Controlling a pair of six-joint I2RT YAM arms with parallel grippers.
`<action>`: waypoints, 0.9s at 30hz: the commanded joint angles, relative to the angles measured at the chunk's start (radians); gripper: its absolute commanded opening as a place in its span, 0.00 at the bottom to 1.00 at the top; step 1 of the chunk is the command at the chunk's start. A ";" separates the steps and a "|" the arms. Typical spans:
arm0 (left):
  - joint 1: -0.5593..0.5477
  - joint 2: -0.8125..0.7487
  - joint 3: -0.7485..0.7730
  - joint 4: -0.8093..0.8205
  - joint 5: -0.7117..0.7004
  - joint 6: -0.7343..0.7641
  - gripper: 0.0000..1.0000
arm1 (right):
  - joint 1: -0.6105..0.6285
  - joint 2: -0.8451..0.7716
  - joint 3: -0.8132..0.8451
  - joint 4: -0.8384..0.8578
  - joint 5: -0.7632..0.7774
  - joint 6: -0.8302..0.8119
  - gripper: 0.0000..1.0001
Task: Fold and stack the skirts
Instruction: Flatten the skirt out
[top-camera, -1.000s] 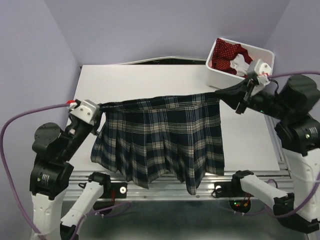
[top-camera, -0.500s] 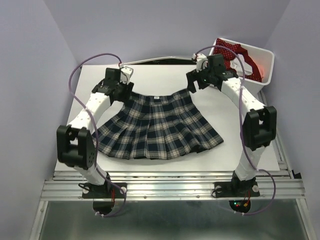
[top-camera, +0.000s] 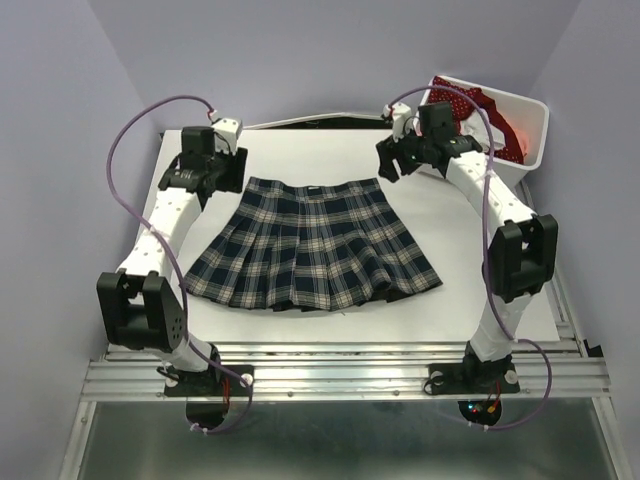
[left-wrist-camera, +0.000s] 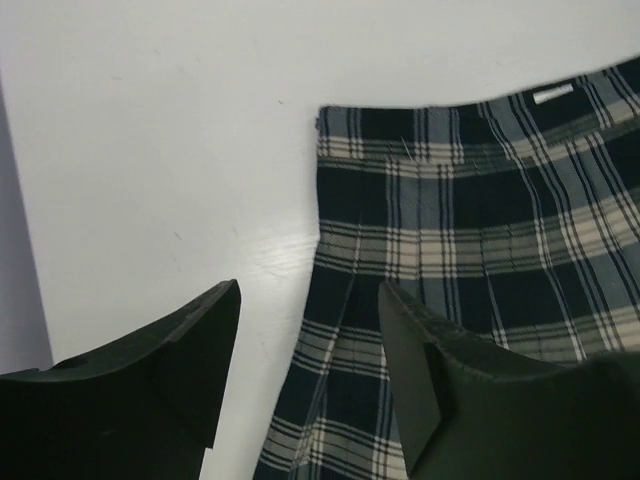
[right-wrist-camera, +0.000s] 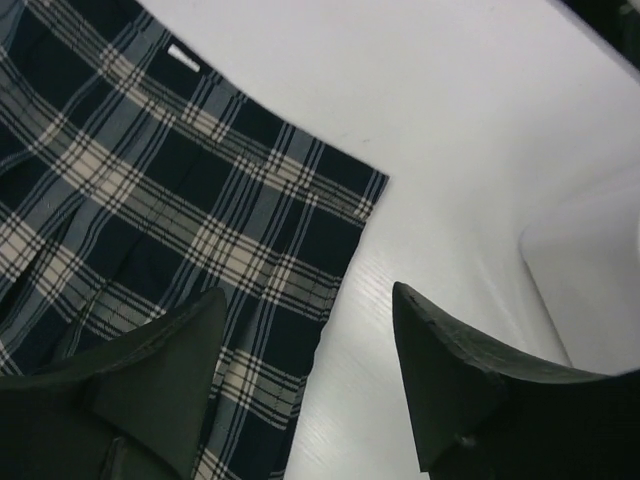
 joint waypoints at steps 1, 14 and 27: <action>-0.005 -0.046 -0.140 -0.037 0.132 -0.034 0.65 | -0.001 0.009 -0.084 -0.148 -0.045 -0.129 0.69; -0.005 0.092 -0.260 -0.098 0.243 -0.042 0.36 | 0.008 0.034 -0.400 -0.235 -0.034 -0.266 0.47; -0.011 0.204 -0.070 -0.064 0.353 0.015 0.19 | 0.072 -0.118 -0.431 -0.277 -0.235 -0.085 0.45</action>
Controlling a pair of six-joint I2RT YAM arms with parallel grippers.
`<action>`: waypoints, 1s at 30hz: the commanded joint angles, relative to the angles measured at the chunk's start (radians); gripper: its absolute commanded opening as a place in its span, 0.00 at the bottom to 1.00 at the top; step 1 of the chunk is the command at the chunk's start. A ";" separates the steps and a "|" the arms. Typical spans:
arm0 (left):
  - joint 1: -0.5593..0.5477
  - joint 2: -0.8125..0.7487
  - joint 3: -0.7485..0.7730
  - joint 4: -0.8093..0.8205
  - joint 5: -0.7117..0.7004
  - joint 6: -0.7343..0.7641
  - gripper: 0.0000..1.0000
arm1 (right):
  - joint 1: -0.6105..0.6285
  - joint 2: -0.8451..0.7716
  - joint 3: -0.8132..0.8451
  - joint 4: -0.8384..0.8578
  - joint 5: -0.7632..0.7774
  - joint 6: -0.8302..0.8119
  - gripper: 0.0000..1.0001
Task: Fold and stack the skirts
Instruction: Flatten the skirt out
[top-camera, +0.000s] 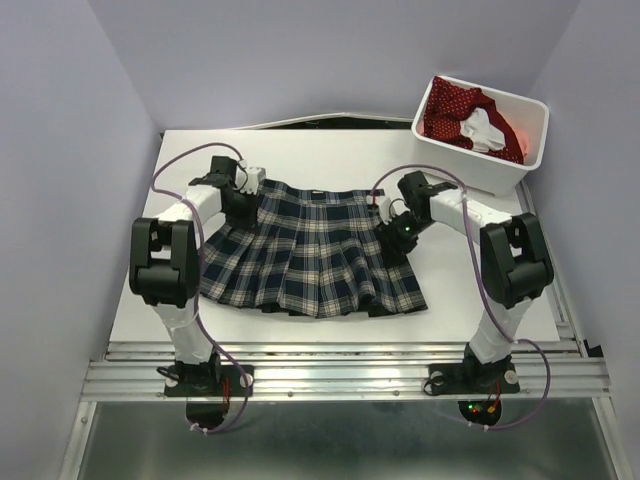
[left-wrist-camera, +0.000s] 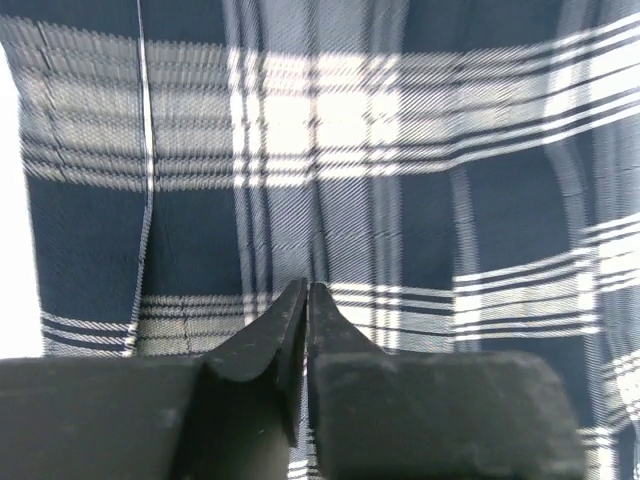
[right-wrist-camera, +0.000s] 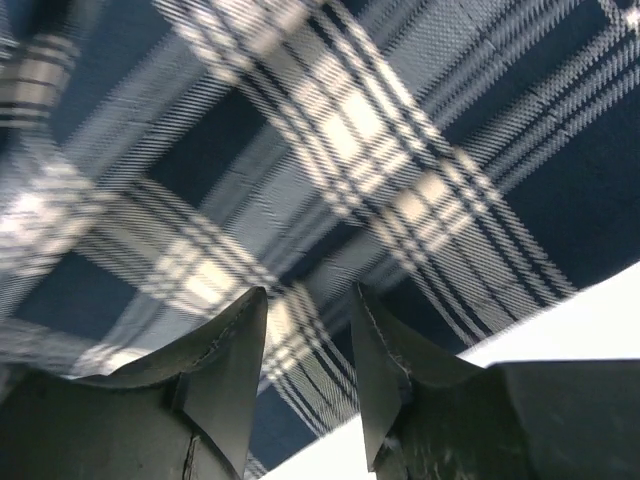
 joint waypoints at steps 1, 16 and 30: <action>-0.012 -0.132 0.065 0.027 0.109 0.061 0.24 | -0.002 -0.116 0.087 -0.015 -0.070 0.096 0.45; -0.639 -0.511 -0.252 0.178 0.084 0.193 0.53 | -0.002 -0.090 -0.001 -0.001 -0.225 0.158 0.41; -0.914 -0.087 -0.053 0.337 -0.010 0.172 0.37 | -0.002 0.030 -0.117 0.050 -0.289 0.205 0.41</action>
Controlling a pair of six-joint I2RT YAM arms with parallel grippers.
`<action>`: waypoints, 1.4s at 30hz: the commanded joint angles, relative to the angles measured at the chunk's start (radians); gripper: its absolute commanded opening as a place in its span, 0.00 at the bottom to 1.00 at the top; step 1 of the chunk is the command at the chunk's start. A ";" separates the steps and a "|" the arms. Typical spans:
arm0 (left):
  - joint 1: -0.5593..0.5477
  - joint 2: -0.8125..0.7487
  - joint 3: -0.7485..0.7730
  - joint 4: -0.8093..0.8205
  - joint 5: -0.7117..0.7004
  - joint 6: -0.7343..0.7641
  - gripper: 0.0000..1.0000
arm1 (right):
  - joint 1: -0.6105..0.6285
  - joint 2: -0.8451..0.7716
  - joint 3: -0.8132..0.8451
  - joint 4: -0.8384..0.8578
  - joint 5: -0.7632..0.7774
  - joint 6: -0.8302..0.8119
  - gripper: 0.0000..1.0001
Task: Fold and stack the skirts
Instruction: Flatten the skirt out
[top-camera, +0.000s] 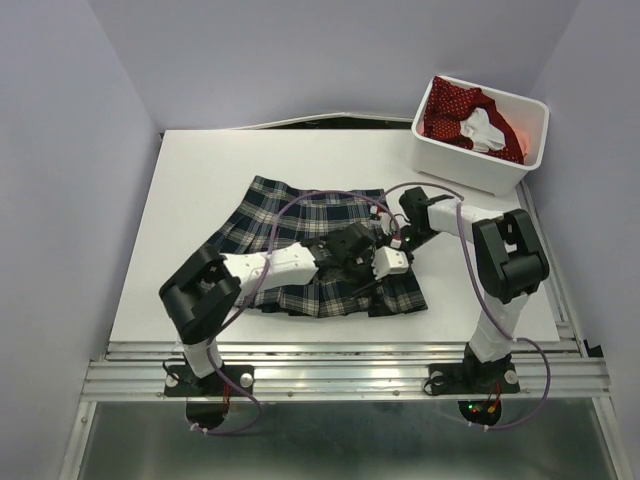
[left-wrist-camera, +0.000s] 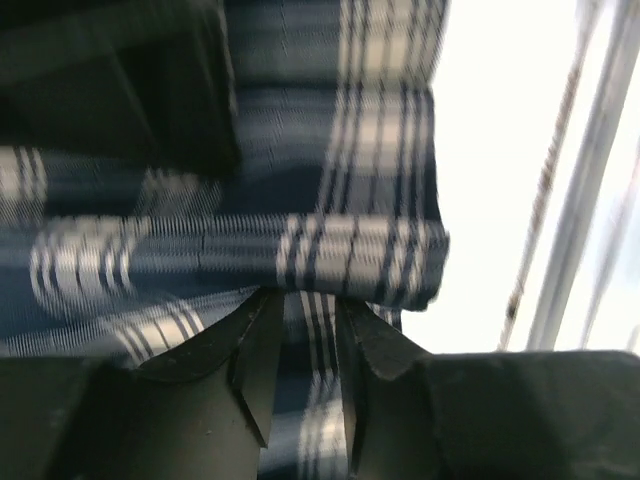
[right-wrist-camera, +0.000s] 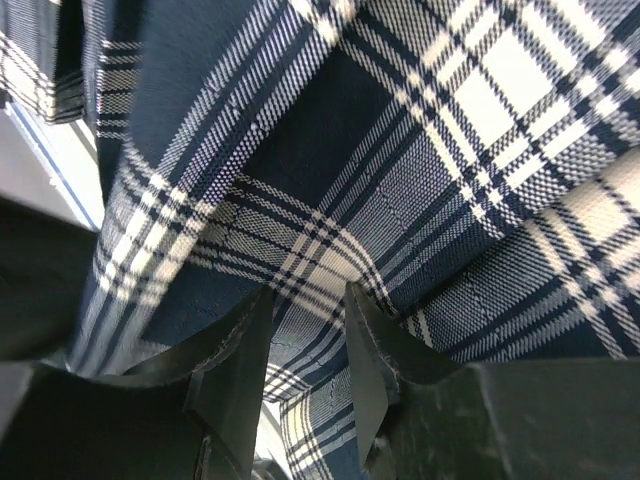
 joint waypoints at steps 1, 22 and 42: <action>-0.076 0.095 0.147 0.073 -0.088 0.021 0.36 | -0.002 0.021 -0.016 0.022 -0.052 0.023 0.41; 0.032 -0.120 0.042 -0.171 -0.027 0.109 0.62 | -0.097 -0.057 0.279 -0.128 -0.050 0.000 0.44; 0.678 -0.293 -0.071 -0.378 0.008 0.091 0.57 | 0.062 0.073 0.172 -0.062 0.035 -0.101 0.42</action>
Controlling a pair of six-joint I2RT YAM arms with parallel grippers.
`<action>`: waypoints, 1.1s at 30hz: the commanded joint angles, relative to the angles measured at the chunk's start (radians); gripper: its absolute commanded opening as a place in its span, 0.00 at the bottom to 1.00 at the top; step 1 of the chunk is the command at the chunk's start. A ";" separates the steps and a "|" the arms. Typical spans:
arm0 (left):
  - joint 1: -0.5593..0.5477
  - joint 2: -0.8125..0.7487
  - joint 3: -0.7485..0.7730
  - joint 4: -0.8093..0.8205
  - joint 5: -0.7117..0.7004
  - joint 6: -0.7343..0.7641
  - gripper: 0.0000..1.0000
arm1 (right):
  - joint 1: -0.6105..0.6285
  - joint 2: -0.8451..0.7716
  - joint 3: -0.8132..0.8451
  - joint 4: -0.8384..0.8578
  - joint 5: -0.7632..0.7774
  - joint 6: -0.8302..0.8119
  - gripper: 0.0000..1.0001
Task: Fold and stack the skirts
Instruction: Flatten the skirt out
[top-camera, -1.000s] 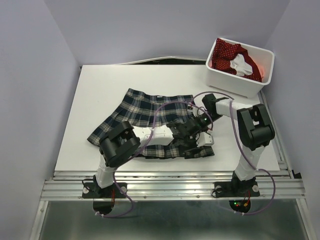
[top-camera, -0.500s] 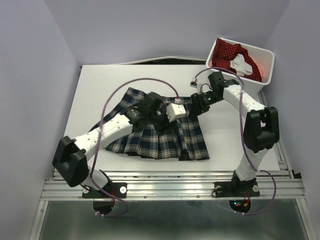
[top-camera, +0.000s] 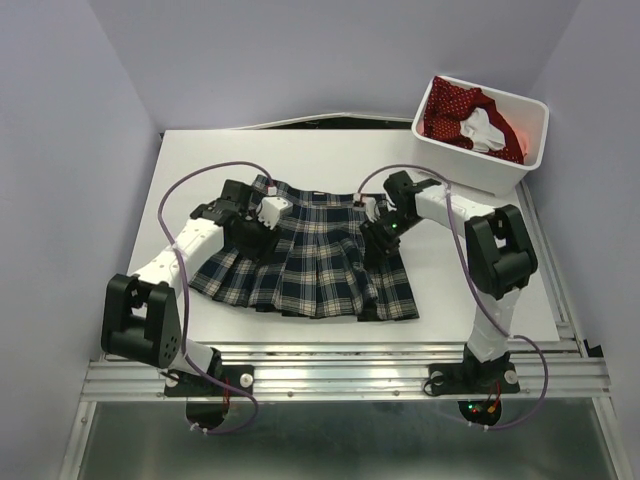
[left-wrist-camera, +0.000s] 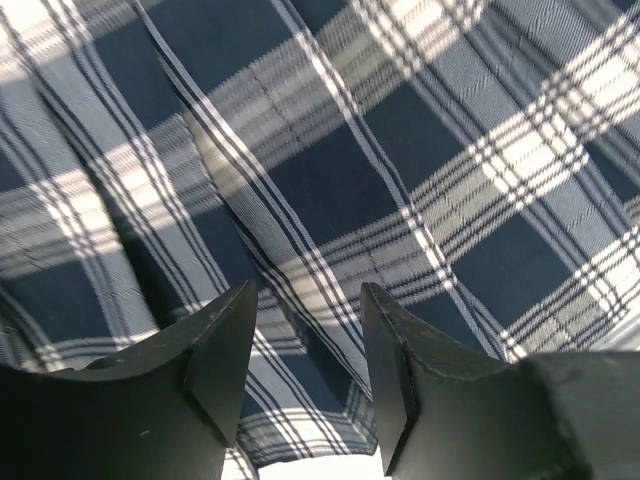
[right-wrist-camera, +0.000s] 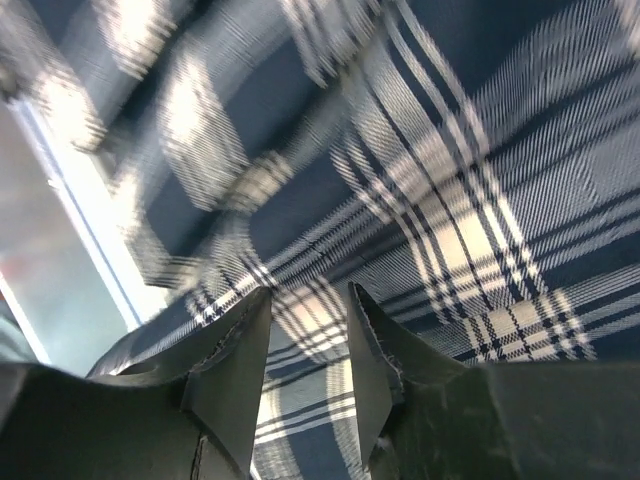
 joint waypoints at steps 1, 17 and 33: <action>-0.006 -0.034 -0.009 0.006 -0.001 -0.009 0.58 | -0.005 0.023 -0.086 0.054 0.041 -0.002 0.41; -0.033 -0.061 0.099 0.061 0.077 0.005 0.65 | -0.005 -0.111 -0.091 0.022 0.061 0.082 0.44; -0.682 -0.029 -0.019 0.245 -0.143 0.051 0.76 | -0.005 -0.075 -0.293 0.075 -0.070 0.148 0.38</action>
